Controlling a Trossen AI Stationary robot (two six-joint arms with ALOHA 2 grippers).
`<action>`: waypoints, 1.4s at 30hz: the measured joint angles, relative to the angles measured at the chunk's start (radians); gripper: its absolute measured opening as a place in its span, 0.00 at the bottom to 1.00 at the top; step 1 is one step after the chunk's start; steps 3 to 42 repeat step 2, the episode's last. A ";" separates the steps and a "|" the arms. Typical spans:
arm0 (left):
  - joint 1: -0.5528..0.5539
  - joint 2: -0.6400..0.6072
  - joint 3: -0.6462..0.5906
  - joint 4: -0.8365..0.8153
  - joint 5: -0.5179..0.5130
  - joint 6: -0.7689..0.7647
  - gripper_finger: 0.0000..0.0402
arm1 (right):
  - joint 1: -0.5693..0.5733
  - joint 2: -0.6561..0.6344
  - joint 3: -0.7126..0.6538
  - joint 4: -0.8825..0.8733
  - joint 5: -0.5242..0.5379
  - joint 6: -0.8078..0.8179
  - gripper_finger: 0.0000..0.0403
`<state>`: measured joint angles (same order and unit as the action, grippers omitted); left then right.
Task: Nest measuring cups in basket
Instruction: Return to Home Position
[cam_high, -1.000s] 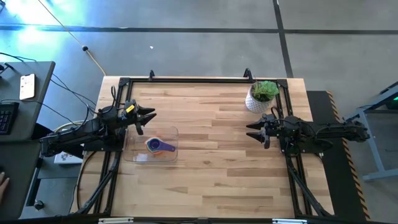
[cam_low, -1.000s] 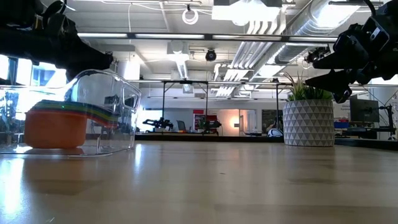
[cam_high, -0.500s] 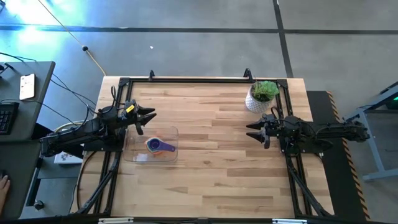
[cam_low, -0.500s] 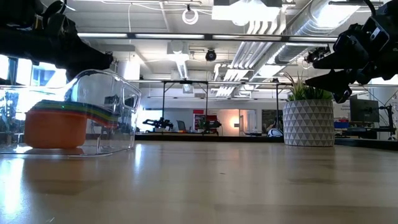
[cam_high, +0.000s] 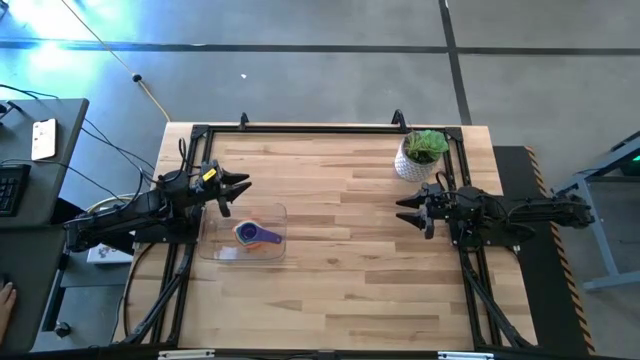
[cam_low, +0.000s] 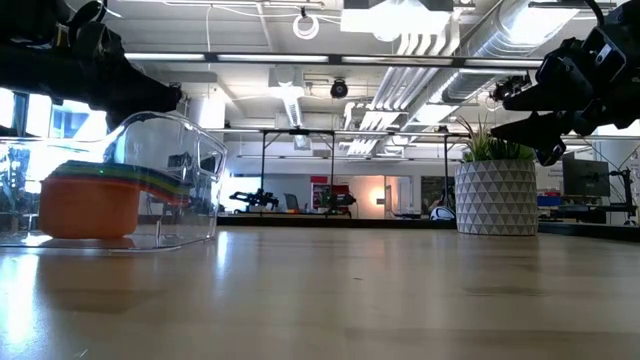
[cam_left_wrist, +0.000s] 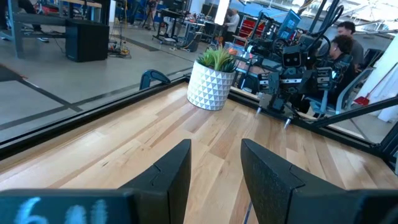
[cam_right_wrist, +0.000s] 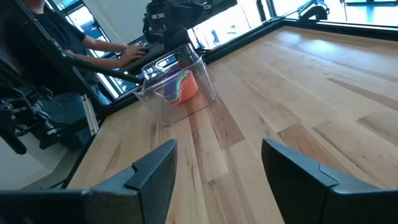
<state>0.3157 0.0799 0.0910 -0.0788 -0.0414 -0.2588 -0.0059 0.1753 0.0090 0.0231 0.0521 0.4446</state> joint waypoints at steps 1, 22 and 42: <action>0.000 0.000 0.000 0.000 0.000 0.000 0.33 | 0.000 0.000 0.000 0.000 0.000 0.000 0.56; 0.000 0.000 0.000 0.000 0.000 0.000 0.33 | 0.000 0.000 0.000 0.000 0.000 0.000 0.56; 0.000 0.000 0.000 0.000 0.000 0.000 0.33 | 0.000 0.000 0.000 0.000 0.000 0.000 0.56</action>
